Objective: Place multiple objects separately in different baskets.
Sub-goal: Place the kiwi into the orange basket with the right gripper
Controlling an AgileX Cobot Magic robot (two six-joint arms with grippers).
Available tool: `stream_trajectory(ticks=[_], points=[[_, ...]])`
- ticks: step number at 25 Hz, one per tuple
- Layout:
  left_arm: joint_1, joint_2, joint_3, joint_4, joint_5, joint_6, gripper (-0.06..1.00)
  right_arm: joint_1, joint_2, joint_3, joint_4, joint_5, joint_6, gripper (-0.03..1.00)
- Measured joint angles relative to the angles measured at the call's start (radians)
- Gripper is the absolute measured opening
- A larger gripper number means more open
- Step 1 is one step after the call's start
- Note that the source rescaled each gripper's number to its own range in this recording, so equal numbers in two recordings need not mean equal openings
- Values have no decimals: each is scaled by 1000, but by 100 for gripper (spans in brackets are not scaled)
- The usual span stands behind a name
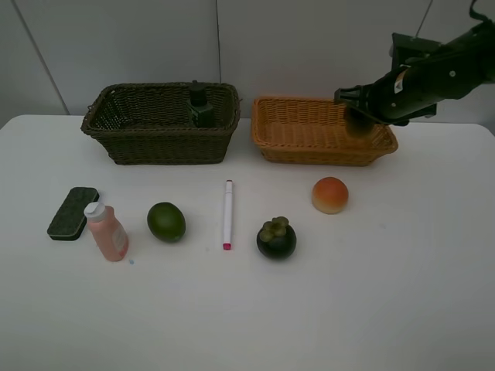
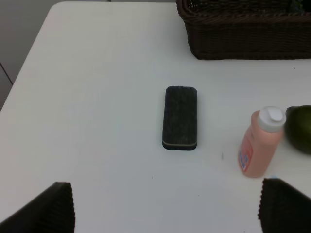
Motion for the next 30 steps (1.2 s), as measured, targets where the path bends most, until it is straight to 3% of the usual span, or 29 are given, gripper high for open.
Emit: stream_trajectory(ticks=[14,30], points=[[0,0,0,0,0,0,100,-3,104,-119,-26,-9,0,56],[0,0,0,0,0,0,100,-45,120,-128,-25,-4,0,56]])
